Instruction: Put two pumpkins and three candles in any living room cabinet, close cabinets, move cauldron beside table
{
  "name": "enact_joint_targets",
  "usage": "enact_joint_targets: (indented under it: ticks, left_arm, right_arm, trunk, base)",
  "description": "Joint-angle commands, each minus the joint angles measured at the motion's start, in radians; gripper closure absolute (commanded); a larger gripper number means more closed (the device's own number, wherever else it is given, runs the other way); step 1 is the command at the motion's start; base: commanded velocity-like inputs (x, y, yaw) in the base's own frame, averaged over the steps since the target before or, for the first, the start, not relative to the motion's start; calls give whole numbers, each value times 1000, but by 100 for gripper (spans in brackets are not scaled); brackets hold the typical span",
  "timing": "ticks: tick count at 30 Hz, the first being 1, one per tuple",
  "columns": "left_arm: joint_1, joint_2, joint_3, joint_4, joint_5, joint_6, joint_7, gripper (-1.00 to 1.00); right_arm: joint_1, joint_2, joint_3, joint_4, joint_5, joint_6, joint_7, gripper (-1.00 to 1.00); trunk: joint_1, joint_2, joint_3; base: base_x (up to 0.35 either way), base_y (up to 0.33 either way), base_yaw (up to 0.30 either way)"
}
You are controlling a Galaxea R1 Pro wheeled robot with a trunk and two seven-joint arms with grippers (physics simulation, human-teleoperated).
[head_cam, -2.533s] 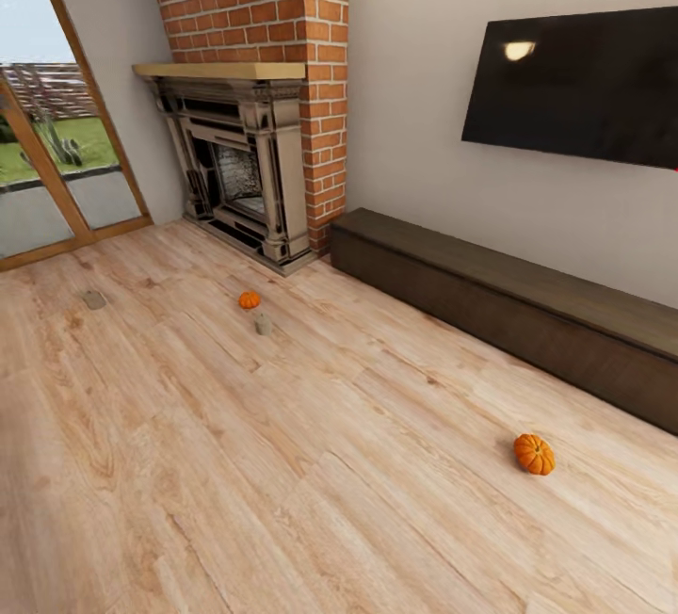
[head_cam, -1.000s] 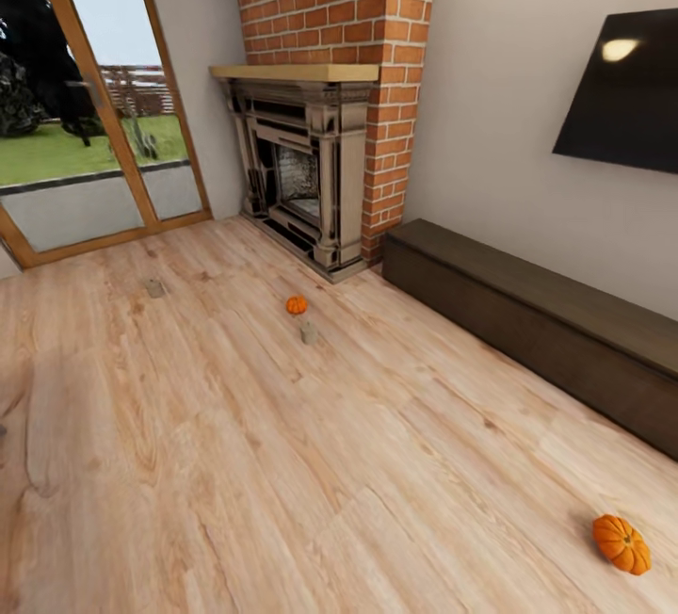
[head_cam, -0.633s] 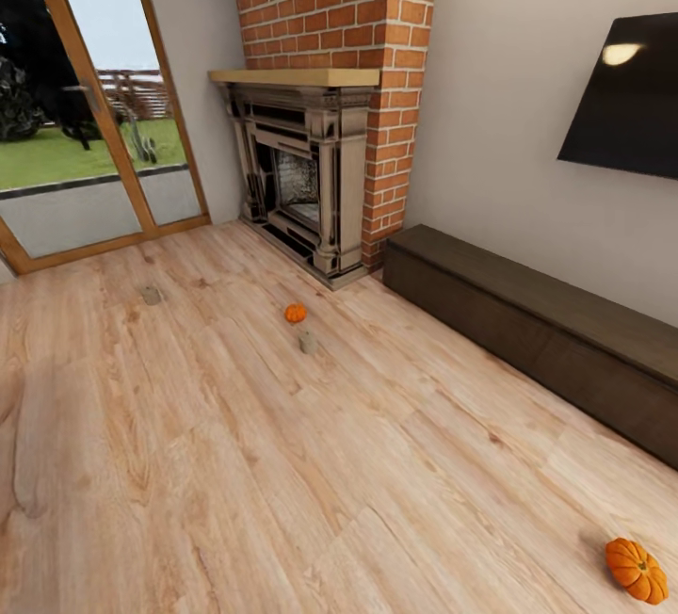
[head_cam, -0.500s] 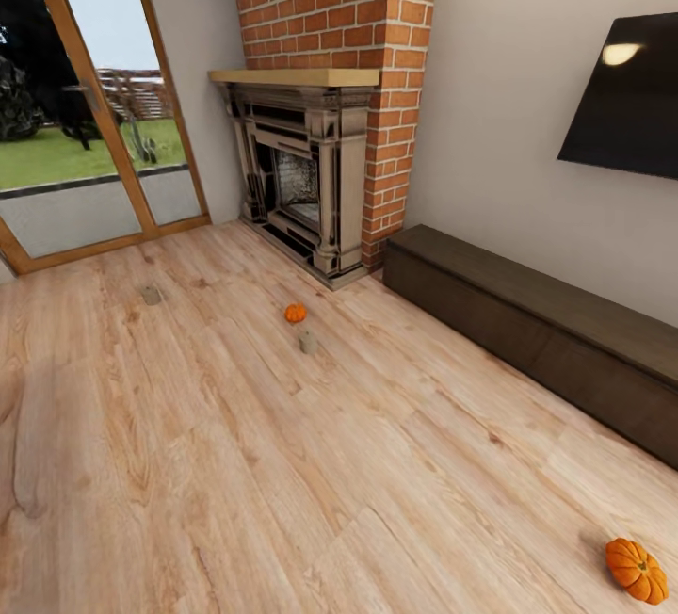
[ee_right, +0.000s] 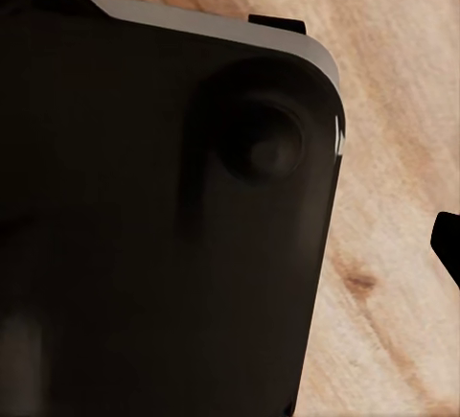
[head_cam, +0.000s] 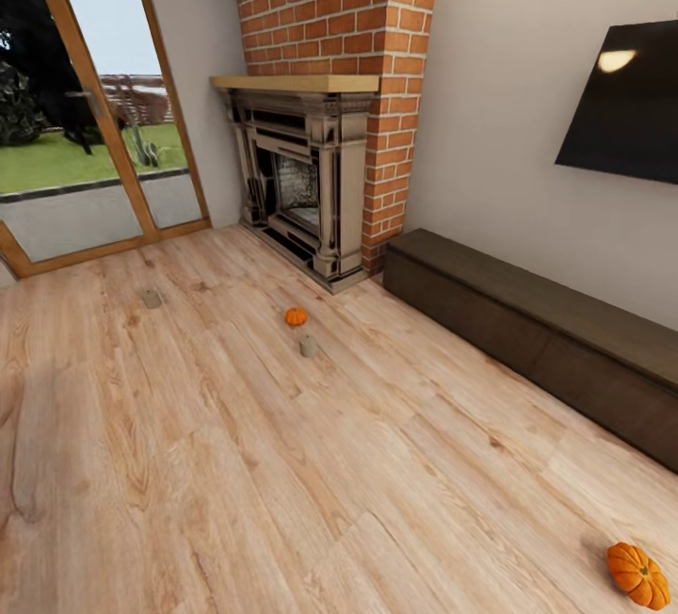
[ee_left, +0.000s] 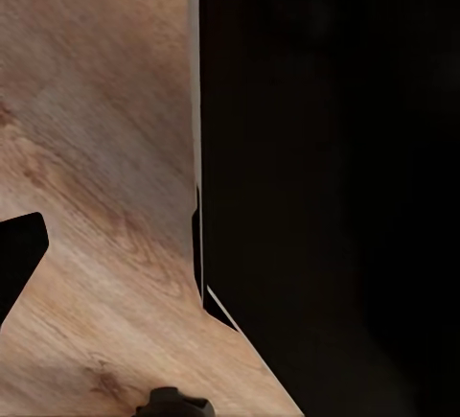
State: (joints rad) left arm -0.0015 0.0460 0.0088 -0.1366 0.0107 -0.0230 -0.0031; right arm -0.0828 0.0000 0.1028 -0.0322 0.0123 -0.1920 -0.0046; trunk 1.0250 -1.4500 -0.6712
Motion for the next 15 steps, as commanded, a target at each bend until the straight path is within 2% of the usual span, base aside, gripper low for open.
enact_joint_targets:
  ticks: [1, 15]
  left_arm:
    - [0, 0, 0, 0, 0, 0, 0, -100]
    - [0, 2, 0, 0, 0, 0, 0, -100]
  right_arm:
    - [0, 0, 0, 0, 0, 0, 0, -100]
    - [0, 0, 0, 0, 0, 0, 0, -100]
  trunk:
    - [0, 0, 2]
    - [0, 0, 24]
  base:
    - [0, 0, 0]
    - [0, 0, 0]
